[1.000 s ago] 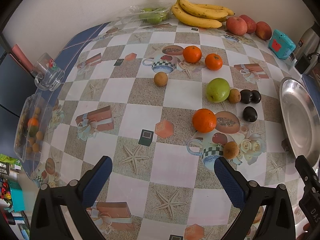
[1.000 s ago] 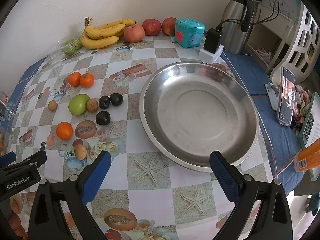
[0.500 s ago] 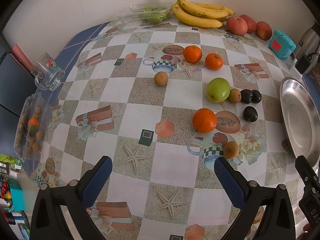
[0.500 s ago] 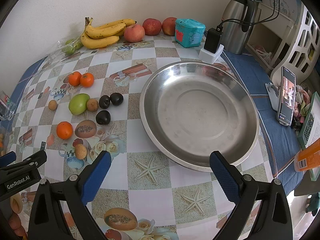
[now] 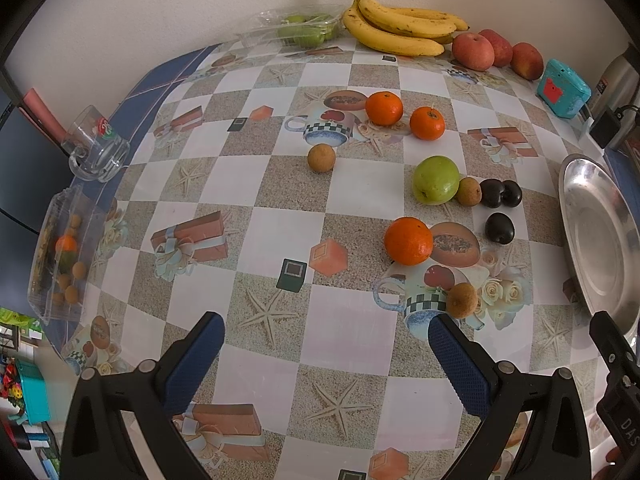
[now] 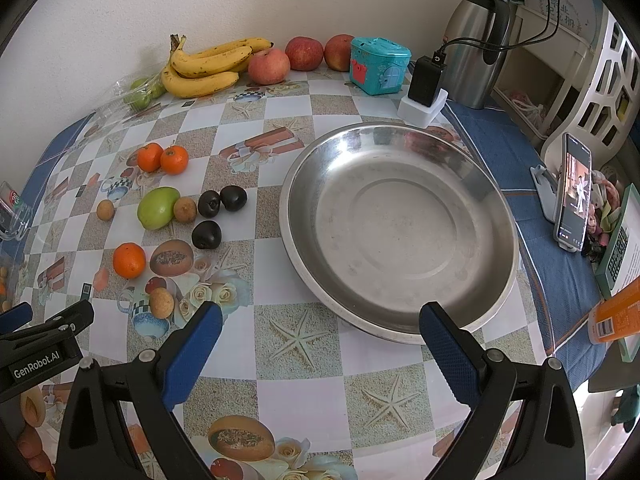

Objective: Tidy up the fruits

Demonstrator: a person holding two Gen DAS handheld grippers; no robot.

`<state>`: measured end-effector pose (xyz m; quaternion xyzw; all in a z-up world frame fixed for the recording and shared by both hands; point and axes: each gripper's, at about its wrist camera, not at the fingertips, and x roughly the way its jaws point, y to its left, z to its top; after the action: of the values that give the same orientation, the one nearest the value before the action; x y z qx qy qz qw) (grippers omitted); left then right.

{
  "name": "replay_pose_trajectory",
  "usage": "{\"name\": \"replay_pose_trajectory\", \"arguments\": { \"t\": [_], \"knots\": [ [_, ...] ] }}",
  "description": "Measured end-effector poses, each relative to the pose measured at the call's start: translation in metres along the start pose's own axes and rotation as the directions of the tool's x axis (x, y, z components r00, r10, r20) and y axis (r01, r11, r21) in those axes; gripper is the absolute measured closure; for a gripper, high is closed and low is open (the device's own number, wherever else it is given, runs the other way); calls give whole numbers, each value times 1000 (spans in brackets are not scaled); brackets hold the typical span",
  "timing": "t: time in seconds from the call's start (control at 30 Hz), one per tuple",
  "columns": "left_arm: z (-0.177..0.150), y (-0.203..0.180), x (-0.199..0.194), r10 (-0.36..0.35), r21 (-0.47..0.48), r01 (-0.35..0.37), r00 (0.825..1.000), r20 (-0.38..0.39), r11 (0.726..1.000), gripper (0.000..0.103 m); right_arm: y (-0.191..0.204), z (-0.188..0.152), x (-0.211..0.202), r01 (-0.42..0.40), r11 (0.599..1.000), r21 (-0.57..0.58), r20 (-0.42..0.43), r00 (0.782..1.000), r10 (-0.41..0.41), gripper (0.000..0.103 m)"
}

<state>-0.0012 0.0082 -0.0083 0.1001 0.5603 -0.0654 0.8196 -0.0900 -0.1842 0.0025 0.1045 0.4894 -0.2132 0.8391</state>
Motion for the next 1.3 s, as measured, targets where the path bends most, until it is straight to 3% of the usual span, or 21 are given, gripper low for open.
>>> {"name": "replay_pose_trajectory", "arguments": {
  "t": [0.43, 0.67, 0.77, 0.93, 1.17, 1.3],
  "knots": [
    [2, -1, -2, -6, -20, 6, 1000, 0, 1000, 0, 0, 0, 0, 0, 1000, 0, 0, 1000, 0, 4],
    [5, 2, -4, -46, -26, 47, 999, 17, 999, 0, 3, -1, 1, -16, 1000, -8, 2, 1000, 16, 4],
    [9, 7, -6, -55, -52, 57, 998, 42, 997, 0, 5, 1, -2, -64, 998, 7, 23, 998, 63, 4],
    [20, 19, -6, -75, -119, 82, 996, 57, 990, 0, 16, 12, 2, -215, 975, 47, 26, 976, 214, 4],
    [41, 30, -2, -50, -187, 57, 998, 44, 981, 0, 41, 26, 12, -229, 973, 14, 17, 973, 229, 4],
    [51, 32, 3, -27, -204, 33, 999, 32, 978, 0, 50, 33, 11, -229, 973, -25, 52, 972, 230, 4]
  ]
}}
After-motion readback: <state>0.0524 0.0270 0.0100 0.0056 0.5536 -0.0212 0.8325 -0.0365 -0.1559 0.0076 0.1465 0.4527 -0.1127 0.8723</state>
